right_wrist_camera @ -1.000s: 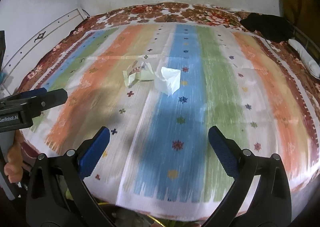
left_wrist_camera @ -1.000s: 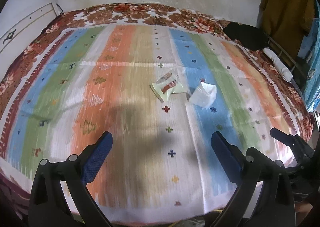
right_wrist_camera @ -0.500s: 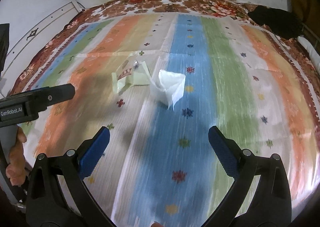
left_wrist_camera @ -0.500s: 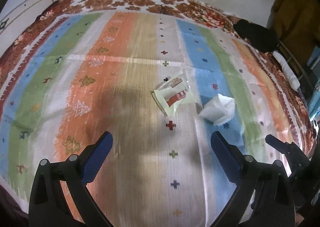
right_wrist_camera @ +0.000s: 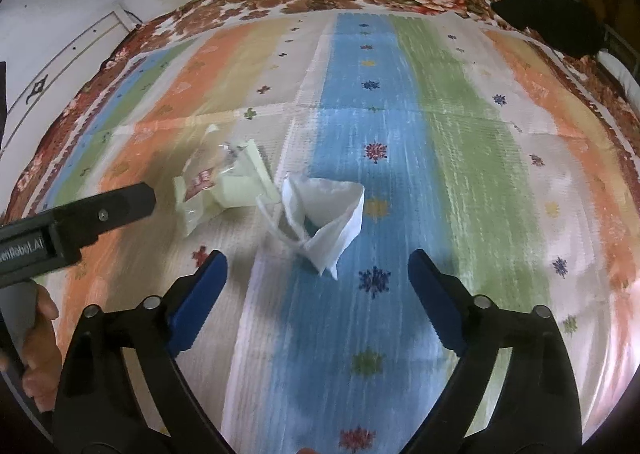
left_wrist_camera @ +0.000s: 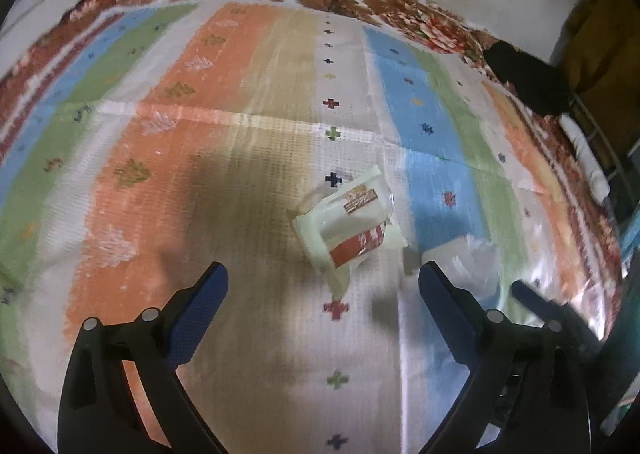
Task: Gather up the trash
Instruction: 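Grasp clear wrapper with left tool while right tool grasps white tissue, then lift the wrapper and tissue and carry both over the bin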
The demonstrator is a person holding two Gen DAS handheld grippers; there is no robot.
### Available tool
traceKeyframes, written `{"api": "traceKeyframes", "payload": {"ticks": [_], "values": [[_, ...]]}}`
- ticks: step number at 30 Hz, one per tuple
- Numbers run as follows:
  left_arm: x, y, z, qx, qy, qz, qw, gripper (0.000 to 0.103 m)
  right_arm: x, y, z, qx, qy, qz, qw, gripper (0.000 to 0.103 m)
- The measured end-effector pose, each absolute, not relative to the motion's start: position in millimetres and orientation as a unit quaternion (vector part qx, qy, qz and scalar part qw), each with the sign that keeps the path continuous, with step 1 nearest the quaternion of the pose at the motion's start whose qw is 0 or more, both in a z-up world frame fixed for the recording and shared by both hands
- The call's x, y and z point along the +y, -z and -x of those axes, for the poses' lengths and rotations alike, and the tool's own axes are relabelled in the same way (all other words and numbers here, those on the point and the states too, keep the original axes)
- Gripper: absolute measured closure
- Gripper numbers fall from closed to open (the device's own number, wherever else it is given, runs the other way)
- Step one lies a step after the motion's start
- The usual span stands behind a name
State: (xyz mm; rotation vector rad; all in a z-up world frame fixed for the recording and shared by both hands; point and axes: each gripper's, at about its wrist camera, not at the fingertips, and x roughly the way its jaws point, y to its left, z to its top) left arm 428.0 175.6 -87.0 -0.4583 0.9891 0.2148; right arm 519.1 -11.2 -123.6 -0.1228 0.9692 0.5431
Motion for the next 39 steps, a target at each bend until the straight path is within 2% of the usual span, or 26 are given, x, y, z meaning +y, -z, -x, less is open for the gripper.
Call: {"api": "traceKeyframes", "payload": {"ticks": [1, 3, 7, 9, 12, 14, 16, 17, 19, 23, 33, 39], "values": [[178, 89, -430, 0.469, -0.101, 0.226, 0.848, 0.010, -9, 127, -521, 0.463, -0.260, 0.057, 0.845, 0.025], [181, 93, -435, 0.466, -0.098, 0.240, 0.846, 0.010, -7, 133, -526, 0.464, -0.257, 0.062, 0.845, 0.041], [180, 109, -444, 0.479, -0.097, 0.250, 0.836, 0.013, -4, 140, -533, 0.453, -0.257, 0.075, 0.851, 0.062], [177, 116, -446, 0.485, -0.099, 0.245, 0.834, 0.015, -8, 144, -537, 0.459, -0.256, 0.068, 0.848, 0.081], [171, 121, -451, 0.485, -0.097, 0.237, 0.836, 0.020, -14, 145, -539, 0.459, -0.253, 0.063, 0.849, 0.092], [168, 122, -453, 0.480, -0.098, 0.230, 0.841, 0.031, -19, 145, -541, 0.459, -0.251, 0.056, 0.850, 0.095], [164, 122, -454, 0.474, -0.092, 0.224, 0.847, 0.053, -23, 144, -543, 0.465, -0.252, 0.050, 0.847, 0.096], [164, 122, -453, 0.468, -0.090, 0.222, 0.851, 0.054, -24, 144, -544, 0.467, -0.255, 0.051, 0.845, 0.097], [161, 120, -453, 0.467, -0.088, 0.210, 0.855, 0.075, -27, 141, -544, 0.464, -0.253, 0.057, 0.847, 0.098], [158, 113, -450, 0.469, -0.087, 0.187, 0.859, 0.091, -34, 133, -544, 0.462, -0.248, 0.064, 0.849, 0.098], [163, 77, -431, 0.473, -0.097, 0.173, 0.858, 0.095, -62, 106, -516, 0.453, -0.240, 0.097, 0.853, 0.098], [155, 53, -402, 0.471, -0.087, 0.202, 0.854, 0.095, -69, 95, -496, 0.460, -0.254, 0.085, 0.847, 0.098]]}}
